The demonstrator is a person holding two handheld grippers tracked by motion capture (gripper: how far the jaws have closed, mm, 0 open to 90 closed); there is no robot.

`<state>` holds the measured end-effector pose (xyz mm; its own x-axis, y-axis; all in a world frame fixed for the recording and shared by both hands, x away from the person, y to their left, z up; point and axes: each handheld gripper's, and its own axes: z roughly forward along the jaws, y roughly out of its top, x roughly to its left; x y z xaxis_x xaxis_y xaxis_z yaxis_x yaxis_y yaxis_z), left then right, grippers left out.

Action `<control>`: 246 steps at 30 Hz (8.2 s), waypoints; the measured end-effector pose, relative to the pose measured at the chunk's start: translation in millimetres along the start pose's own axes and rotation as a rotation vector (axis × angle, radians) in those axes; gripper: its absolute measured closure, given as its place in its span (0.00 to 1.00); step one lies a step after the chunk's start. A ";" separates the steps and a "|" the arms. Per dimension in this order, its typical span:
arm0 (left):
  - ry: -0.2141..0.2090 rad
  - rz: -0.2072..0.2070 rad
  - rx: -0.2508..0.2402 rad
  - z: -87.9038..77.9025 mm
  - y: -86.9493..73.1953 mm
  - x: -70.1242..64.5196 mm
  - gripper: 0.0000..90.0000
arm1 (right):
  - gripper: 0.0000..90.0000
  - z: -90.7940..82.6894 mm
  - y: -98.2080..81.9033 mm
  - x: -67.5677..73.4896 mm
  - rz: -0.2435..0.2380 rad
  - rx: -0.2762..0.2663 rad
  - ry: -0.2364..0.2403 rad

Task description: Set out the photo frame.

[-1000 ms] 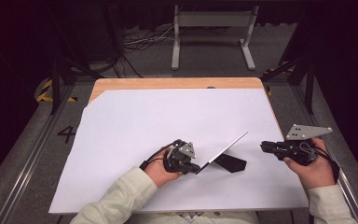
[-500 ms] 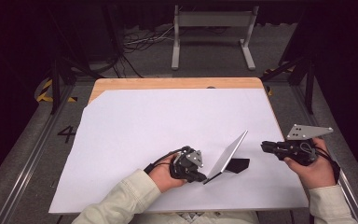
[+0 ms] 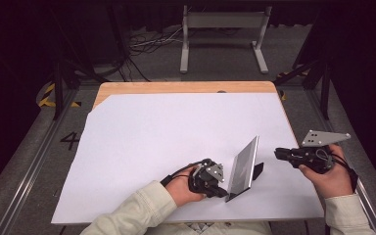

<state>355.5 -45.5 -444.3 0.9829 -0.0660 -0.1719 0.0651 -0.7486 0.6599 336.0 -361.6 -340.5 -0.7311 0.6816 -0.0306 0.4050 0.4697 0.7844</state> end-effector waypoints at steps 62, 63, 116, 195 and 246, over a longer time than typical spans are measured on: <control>0.059 -0.052 -0.095 -11.9 3.0 4.4 0.83 | 0.77 -22.7 11.1 8.3 0.083 -0.057 0.015; 0.065 -0.058 -0.096 -15.0 1.4 5.1 0.83 | 0.76 -23.3 12.7 9.1 0.084 -0.057 0.015; 0.305 -0.209 -0.209 -98.4 -54.7 30.1 0.80 | 0.59 3.7 49.9 48.4 0.269 0.102 0.024; 0.381 -0.350 -0.239 -124.0 -97.6 42.5 0.76 | 0.93 15.8 81.0 37.3 0.172 0.257 0.016; 0.440 -0.464 -0.248 -141.7 -133.2 31.6 0.70 | 0.93 95.4 162.0 29.7 -0.208 0.280 0.268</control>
<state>402.3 145.7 -434.0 0.8187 0.5386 -0.1991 0.4826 -0.4577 0.7467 432.3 -211.7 -273.4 -0.9144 0.4042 0.0207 0.3404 0.7403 0.5797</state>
